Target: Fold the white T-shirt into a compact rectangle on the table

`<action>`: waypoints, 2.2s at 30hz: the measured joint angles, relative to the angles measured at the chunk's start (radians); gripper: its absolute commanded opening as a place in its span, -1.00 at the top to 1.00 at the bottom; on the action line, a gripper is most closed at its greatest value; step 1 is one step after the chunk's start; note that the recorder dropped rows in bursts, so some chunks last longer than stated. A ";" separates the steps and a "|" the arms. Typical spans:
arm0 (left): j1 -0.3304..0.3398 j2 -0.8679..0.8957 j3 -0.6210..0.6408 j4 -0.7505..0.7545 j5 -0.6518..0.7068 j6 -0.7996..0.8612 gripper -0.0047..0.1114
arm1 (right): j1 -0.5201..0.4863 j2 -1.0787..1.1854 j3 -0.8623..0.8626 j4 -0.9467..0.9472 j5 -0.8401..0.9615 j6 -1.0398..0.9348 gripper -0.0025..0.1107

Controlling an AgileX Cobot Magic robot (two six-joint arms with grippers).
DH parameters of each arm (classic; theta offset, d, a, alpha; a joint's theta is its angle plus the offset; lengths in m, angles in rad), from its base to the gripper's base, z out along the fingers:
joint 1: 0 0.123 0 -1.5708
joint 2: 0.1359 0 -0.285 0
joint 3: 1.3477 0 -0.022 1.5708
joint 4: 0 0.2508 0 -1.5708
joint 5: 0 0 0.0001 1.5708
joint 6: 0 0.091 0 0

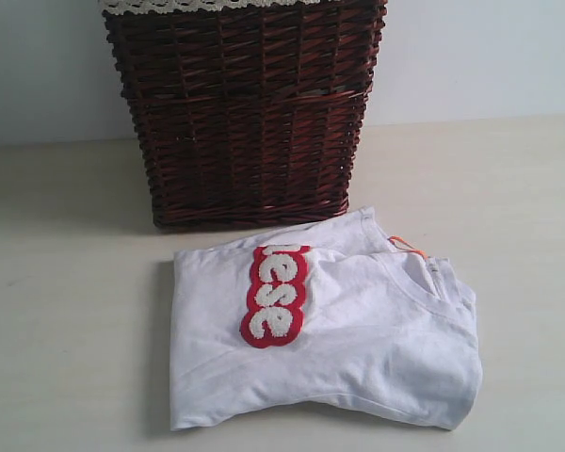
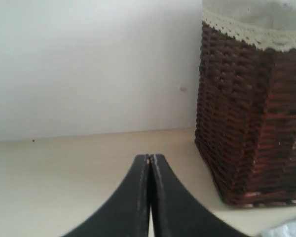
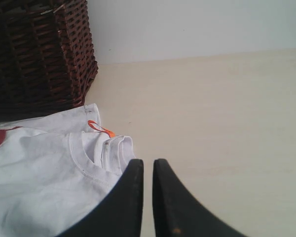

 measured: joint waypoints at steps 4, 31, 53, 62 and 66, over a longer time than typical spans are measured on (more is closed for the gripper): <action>0.016 -0.182 0.158 0.000 0.046 0.000 0.92 | 0.000 0.000 0.000 0.000 0.000 0.000 0.79; 0.209 -0.709 0.436 0.070 0.207 -0.257 0.92 | 0.000 0.000 0.000 0.000 0.001 0.000 0.79; 0.198 -0.711 0.438 1.111 0.449 -1.313 0.92 | 0.000 0.000 0.000 0.000 0.001 0.000 0.79; 0.198 -0.711 0.438 1.134 0.466 -1.260 0.92 | 0.000 0.000 0.000 0.000 0.001 0.000 0.79; 0.198 -0.711 0.438 1.156 0.466 -1.307 0.92 | 0.000 0.000 0.000 0.000 0.001 0.000 0.79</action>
